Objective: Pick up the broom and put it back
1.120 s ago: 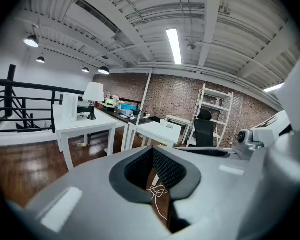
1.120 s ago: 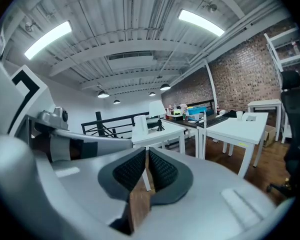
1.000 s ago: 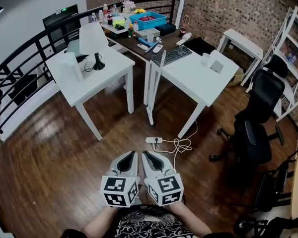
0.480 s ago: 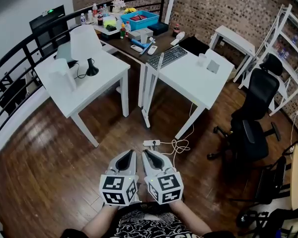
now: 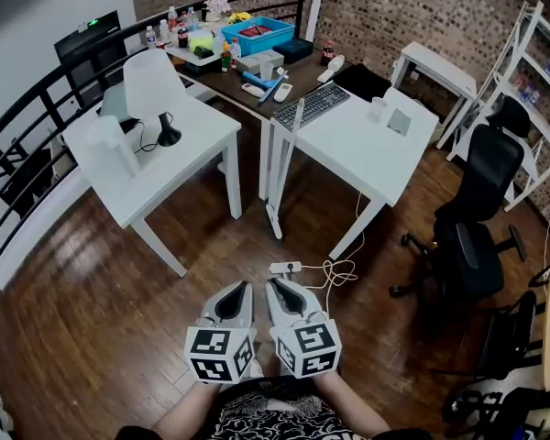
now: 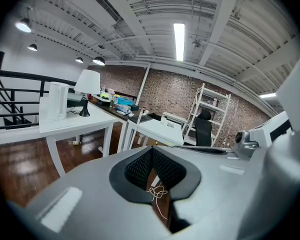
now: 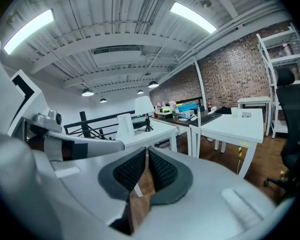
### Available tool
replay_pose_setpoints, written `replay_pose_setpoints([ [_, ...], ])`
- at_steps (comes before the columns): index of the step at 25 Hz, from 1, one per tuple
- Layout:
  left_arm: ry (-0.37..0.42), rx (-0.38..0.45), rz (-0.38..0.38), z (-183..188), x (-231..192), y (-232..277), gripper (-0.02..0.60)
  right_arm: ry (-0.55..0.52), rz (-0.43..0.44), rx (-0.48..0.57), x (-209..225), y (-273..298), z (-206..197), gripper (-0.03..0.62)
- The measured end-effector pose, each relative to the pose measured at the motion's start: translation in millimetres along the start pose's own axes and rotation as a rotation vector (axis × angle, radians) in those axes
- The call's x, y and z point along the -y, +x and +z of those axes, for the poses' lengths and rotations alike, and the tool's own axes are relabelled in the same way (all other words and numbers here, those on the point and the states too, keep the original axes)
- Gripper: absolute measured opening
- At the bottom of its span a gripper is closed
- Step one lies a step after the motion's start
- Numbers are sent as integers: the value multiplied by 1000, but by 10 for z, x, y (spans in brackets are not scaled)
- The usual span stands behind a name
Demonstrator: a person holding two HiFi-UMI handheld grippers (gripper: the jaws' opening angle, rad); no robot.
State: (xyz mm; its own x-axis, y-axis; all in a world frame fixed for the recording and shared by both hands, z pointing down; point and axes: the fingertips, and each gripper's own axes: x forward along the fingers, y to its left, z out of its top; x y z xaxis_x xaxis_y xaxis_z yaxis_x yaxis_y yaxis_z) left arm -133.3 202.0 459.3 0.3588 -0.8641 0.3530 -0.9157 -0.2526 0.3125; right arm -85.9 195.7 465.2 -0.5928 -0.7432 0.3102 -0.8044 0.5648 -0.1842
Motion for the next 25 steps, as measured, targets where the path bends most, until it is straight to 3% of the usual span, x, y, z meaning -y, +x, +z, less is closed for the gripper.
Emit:
replay_pose_setpoints([
  [25,44,26,85,874,488,2123,5,-8,111,76,1897,947,932,15],
])
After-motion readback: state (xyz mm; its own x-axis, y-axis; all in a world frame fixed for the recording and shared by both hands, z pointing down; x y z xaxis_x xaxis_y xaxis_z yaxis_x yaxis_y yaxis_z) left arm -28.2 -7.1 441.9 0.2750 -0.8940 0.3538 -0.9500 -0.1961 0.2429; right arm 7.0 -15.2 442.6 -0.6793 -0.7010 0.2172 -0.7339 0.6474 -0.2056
